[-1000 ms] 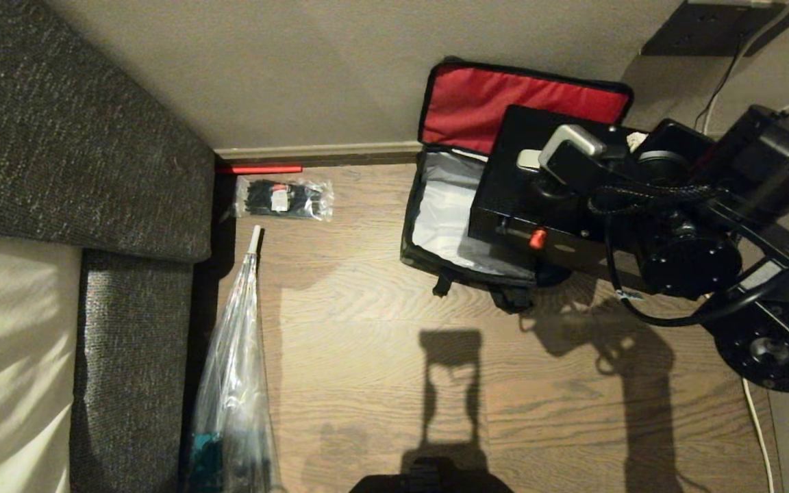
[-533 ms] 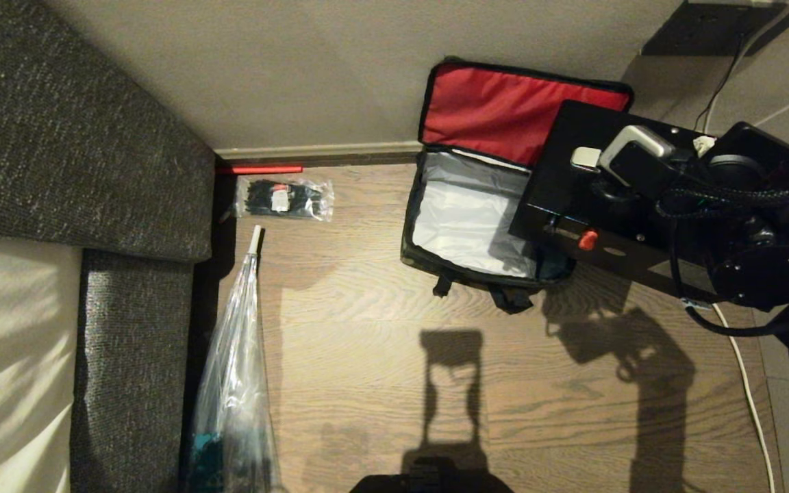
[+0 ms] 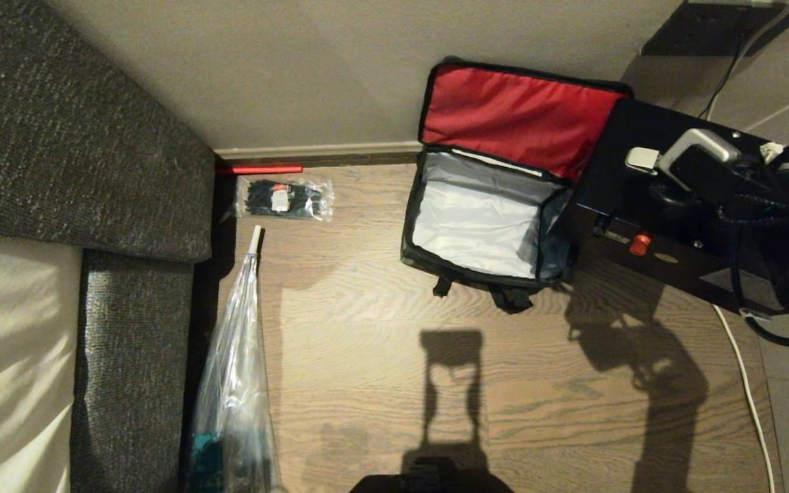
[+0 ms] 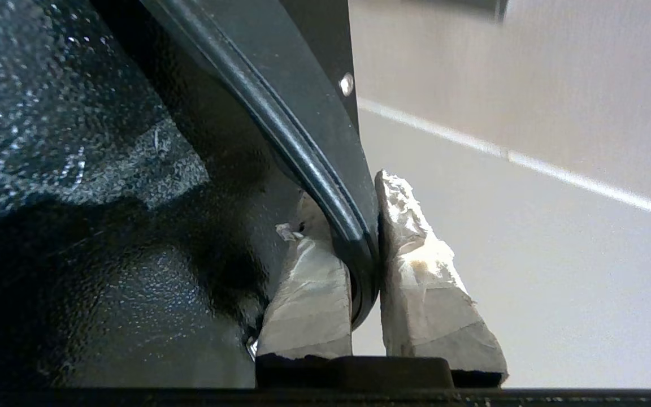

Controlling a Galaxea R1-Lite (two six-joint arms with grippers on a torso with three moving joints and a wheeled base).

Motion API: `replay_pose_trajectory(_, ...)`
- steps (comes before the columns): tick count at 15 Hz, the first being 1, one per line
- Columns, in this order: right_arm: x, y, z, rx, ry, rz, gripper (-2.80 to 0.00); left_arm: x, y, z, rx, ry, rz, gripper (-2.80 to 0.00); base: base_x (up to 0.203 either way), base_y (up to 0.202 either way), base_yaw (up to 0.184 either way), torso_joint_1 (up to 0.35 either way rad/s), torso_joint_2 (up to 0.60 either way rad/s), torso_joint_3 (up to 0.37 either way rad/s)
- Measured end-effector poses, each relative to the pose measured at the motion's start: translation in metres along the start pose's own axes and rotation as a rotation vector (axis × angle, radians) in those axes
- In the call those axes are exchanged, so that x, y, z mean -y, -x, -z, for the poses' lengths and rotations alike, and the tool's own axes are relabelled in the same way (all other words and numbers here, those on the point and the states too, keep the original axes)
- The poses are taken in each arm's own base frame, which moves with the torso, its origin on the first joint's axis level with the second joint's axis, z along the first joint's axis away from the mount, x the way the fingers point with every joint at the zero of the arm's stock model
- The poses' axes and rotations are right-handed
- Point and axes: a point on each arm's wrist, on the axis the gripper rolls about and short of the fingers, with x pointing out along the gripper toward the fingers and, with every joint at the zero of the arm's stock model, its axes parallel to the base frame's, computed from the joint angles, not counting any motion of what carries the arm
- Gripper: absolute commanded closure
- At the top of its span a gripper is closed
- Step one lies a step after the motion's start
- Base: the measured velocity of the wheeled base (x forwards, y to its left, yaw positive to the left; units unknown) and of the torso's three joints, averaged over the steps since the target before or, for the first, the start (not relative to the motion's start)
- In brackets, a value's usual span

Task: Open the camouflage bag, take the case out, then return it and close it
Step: Release the handle

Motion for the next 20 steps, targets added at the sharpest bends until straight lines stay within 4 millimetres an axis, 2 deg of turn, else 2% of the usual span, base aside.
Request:
replay_pose_trajectory(6, -0.002, -0.011, 0.033, -0.123, 0.007, 0.006, 0.0, 0.0, 0.0, 0.0, 0.0, 0.001, 0.0, 0.0, 0.0, 0.0, 0.0, 0.0, 0.0, 0.0)
replay_pose_trajectory(10, -0.011, -0.03, 0.047, -0.205, 0.013, 0.013, 0.0, 0.0, 0.0, 0.0, 0.0, 0.0, 0.0, 0.0, 0.0, 0.0, 0.0, 0.0, 0.0, 0.0)
replay_pose_trajectory(15, -0.038, -0.063, 0.058, -0.298, 0.027, -0.01, 0.0, 0.0, 0.0, 0.0, 0.0, 0.0, 0.0, 0.0, 0.0, 0.0, 0.0, 0.0, 0.0, 0.0)
replay_pose_trajectory(20, -0.079, -0.102, 0.062, -0.36, 0.047, -0.045, 0.0, 0.0, 0.0, 0.0, 0.0, 0.0, 0.0, 0.0, 0.0, 0.0, 0.0, 0.0, 0.0, 0.0)
